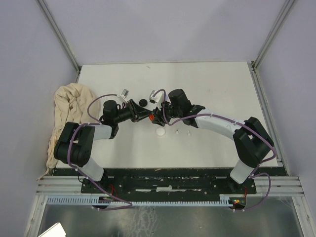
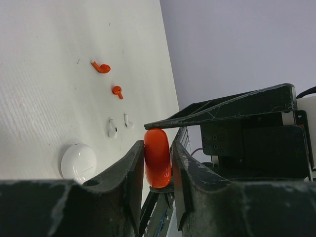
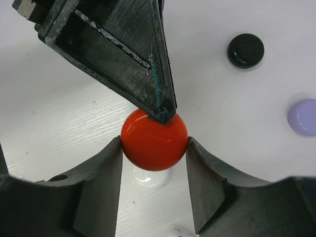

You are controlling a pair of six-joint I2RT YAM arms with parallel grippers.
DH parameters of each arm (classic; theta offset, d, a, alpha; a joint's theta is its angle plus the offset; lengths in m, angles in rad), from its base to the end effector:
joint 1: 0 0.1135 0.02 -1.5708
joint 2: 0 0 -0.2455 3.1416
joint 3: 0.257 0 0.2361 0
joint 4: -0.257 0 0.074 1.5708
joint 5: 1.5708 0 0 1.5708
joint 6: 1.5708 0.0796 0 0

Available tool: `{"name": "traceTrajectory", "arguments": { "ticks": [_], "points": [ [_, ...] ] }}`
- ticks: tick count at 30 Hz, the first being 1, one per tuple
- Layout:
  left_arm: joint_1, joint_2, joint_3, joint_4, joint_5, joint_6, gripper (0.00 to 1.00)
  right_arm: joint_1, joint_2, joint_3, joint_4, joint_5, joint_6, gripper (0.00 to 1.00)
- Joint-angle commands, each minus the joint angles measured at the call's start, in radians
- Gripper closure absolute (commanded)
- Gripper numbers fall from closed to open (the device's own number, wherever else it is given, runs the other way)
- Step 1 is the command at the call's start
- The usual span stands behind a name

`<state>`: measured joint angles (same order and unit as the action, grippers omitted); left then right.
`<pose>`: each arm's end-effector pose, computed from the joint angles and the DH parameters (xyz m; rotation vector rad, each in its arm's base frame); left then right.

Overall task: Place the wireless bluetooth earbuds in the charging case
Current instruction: Pick up the charging case at the center of the board.

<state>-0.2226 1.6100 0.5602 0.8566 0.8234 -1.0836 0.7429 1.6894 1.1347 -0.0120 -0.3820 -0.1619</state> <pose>0.3002 -0.1278 0.1660 -0.1723 2.0137 -1.6111 0.2742 0.2921 0.2086 -1.1569 1.8529 0.7440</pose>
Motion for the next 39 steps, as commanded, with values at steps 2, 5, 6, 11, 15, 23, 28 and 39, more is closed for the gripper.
{"name": "traceTrajectory", "arguments": {
  "ticks": [2,5,6,11,15,23,28,39],
  "points": [
    [-0.017,-0.011,0.033,0.096,0.069,-0.038,0.65,-0.005,-0.01,0.031,0.023,-0.011,0.007,0.84],
    [-0.017,-0.01,0.034,0.097,0.071,-0.039,0.65,-0.004,-0.008,0.033,0.022,-0.011,0.007,0.84],
    [-0.018,-0.008,0.034,0.099,0.075,-0.04,0.64,-0.005,-0.006,0.034,0.022,-0.012,0.007,0.84],
    [-0.022,-0.005,0.036,0.104,0.077,-0.041,0.64,-0.005,-0.004,0.04,0.02,-0.015,0.008,0.84],
    [-0.024,0.001,0.036,0.103,0.078,-0.042,0.64,-0.005,-0.008,0.041,0.02,-0.017,0.009,0.84],
    [-0.026,0.013,0.037,0.103,0.079,-0.039,0.64,-0.005,-0.014,0.042,0.017,-0.02,0.009,0.84],
    [-0.027,0.017,0.038,0.101,0.079,-0.037,0.64,-0.004,-0.014,0.045,0.016,-0.021,0.009,0.84],
    [-0.034,0.033,0.041,0.085,0.082,-0.024,0.64,-0.005,-0.014,0.048,0.014,-0.023,0.009,0.84]
  ]
}}
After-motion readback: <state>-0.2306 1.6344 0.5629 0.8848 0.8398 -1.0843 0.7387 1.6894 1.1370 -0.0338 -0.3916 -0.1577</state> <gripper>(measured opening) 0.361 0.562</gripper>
